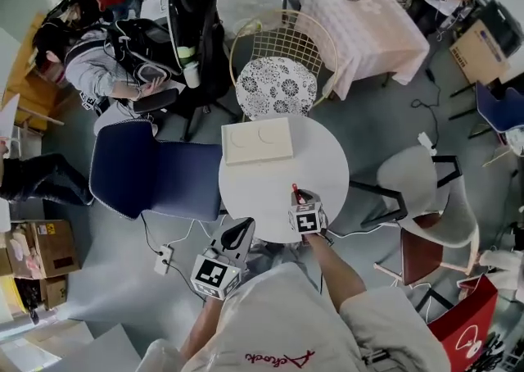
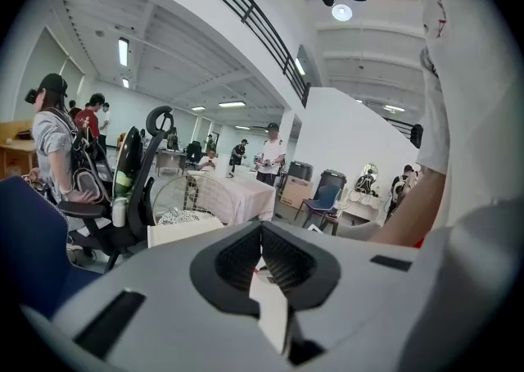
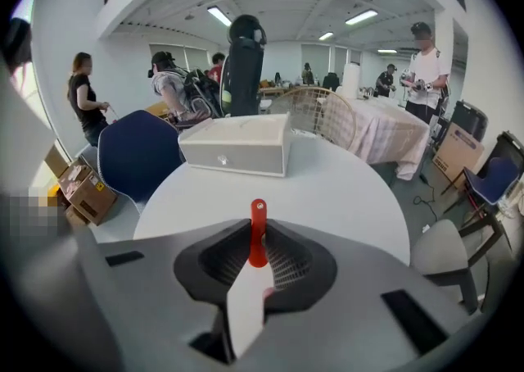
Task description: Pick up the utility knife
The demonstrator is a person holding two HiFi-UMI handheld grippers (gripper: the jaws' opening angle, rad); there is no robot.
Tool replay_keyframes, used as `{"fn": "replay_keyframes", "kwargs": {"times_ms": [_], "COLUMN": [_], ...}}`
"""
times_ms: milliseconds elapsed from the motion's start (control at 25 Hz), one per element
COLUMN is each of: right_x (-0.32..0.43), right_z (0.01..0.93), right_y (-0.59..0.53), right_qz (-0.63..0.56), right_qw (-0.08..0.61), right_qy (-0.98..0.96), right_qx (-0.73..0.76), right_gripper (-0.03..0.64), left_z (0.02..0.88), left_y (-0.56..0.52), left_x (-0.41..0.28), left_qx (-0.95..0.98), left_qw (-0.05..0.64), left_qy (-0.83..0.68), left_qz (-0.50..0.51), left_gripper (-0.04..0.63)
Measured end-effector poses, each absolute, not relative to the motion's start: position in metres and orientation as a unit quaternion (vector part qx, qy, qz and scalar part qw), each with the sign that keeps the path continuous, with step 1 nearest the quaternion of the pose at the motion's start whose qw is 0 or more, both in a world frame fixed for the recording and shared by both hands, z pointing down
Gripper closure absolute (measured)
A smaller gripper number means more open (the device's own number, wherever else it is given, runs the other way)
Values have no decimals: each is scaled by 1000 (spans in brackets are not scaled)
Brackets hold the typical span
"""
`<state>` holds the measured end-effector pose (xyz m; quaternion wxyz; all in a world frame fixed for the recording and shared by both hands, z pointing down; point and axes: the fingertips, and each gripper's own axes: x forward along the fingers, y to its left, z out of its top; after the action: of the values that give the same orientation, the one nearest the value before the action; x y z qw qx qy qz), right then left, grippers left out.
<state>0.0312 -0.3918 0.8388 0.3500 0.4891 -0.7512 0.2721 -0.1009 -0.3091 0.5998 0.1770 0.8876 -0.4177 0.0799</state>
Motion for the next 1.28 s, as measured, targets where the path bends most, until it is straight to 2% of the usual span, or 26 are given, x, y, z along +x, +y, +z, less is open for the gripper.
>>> {"fn": "replay_keyframes", "kwargs": {"times_ms": [320,680,1040,1280], "right_x": [22,15,6,6], "right_z": [734,613,557,527], "right_y": [-426,-406,-395,-379], "right_qz": [195,106,37,24], "right_qw": [240,144,110,75], "right_qy": [-802,-848,-874,-885], "right_qx": [511,499,471,459], "right_gripper": [552,552,551,552], "left_z": [573,543,516,507], "left_y": [-336,-332,-347,-344], "left_x": [-94,-85,-76,-76], "left_qx": [898,902,903,895], "left_qw": [130,103,65,64], "left_qy": [-416,-417,-425,-442], "left_qz": [57,30,8,-2], "left_gripper": [583,583,583,583]}}
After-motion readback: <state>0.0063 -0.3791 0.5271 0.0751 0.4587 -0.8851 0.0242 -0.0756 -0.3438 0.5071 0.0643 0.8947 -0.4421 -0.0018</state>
